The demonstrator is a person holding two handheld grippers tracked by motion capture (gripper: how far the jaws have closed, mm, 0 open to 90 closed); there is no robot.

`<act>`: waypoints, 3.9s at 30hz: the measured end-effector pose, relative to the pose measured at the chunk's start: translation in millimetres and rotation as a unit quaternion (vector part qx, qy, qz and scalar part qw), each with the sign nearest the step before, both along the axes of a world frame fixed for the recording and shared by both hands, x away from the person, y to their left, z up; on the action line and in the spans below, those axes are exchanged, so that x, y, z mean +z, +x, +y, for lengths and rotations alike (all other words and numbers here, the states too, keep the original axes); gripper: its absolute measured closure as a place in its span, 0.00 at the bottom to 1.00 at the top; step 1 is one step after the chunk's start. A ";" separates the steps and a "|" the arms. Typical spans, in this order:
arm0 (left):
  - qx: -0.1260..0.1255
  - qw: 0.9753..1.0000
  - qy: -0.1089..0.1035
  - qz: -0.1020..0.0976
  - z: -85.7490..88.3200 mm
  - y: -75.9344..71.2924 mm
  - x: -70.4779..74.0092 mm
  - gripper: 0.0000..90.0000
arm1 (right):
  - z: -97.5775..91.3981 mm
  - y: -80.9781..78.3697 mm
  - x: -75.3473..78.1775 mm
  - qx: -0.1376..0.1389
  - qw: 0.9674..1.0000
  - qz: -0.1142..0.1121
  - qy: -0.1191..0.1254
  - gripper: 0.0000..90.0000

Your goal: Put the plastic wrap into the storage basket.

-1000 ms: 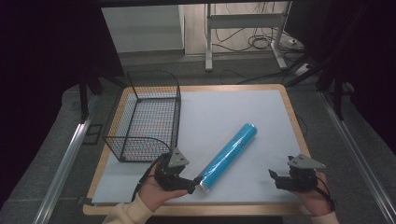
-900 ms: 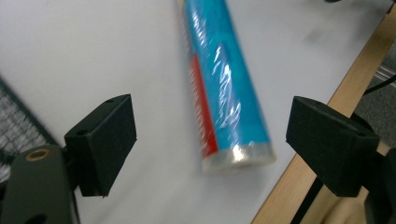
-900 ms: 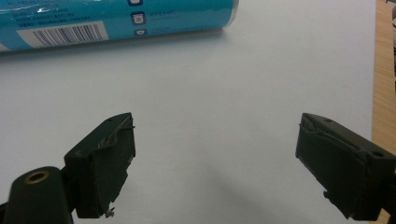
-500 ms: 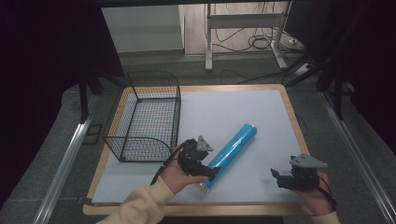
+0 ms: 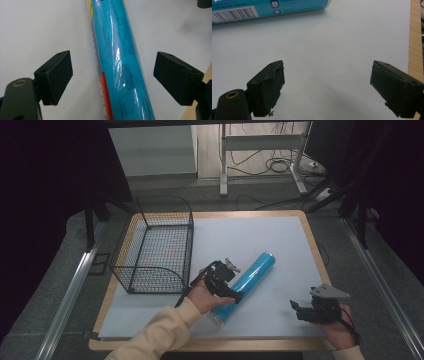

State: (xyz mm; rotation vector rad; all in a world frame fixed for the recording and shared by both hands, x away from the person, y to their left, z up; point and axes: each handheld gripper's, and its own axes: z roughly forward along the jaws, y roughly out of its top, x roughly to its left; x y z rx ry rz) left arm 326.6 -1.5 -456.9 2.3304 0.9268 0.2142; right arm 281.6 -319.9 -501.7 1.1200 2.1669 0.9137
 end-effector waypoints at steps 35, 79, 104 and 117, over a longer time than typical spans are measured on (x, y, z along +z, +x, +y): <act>0.012 0.995 0.070 0.076 -68.5 53.3 -43.2 0.32 | -4.2 5.0 -2.5 -0.020 1.000 0.013 -0.007 0.14; -0.014 0.992 -0.009 0.122 -26.6 71.3 -8.0 0.35 | -8.8 5.3 -0.6 -0.033 0.999 0.007 0.001 0.14; -0.025 0.995 -0.020 0.096 -16.7 69.0 17.4 0.35 | -9.7 5.8 -0.4 -0.038 0.999 0.006 0.003 0.15; -0.014 0.996 -0.041 0.078 1.6 69.7 44.2 0.35 | -9.3 5.7 0.3 -0.039 0.999 0.006 0.004 0.15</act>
